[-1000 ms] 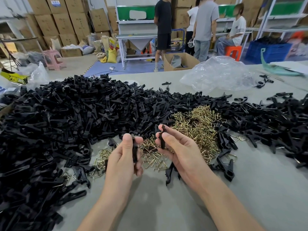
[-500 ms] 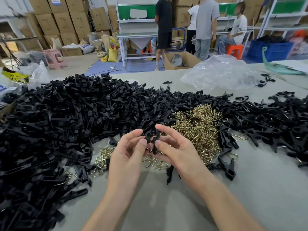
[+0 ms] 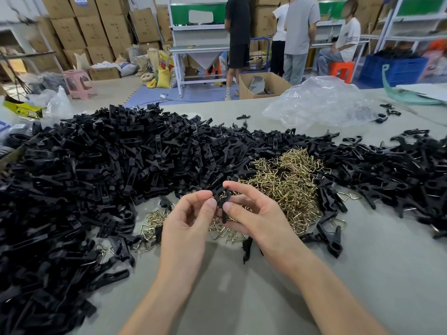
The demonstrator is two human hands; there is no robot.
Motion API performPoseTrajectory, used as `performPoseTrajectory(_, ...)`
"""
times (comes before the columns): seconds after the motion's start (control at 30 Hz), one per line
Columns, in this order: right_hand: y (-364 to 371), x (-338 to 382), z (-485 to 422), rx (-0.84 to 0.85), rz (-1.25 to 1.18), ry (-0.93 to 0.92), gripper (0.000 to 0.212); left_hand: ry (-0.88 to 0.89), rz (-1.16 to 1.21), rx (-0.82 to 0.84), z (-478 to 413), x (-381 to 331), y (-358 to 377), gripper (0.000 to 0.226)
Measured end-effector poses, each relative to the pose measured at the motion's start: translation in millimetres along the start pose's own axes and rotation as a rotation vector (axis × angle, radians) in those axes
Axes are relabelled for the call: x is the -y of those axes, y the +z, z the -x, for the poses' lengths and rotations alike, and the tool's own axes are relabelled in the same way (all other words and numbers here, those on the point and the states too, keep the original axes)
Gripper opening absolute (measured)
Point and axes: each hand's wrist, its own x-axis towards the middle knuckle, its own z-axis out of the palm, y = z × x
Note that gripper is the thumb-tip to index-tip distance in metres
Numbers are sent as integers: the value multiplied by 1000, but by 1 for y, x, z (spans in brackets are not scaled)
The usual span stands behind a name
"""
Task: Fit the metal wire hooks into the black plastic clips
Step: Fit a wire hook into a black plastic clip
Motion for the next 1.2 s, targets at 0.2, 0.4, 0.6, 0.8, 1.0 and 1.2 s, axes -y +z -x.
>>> performPoseTrajectory(0.2,-1,0,0,0,8,2,37,8,-26,4,0,1,0,10)
performPoseTrajectory(0.4,0,1,0,-4,11,4,41,85,-163,19,2,-1,0,11)
performPoseTrajectory(0.6,-2,1,-1,-5,7,-35,27,152,-246,44,4,0,0,22)
performPoseTrajectory(0.8,-12,6,-6,-204,-49,-146,20,348,-905,177,2,18,-3,36)
performPoseTrajectory(1.0,-13,5,-9,-343,-69,-202,20,465,-1188,261,-5,25,3,39)
performPoseTrajectory(1.2,-17,7,-9,-378,-99,-193,20,502,-1172,184,-7,21,0,13)
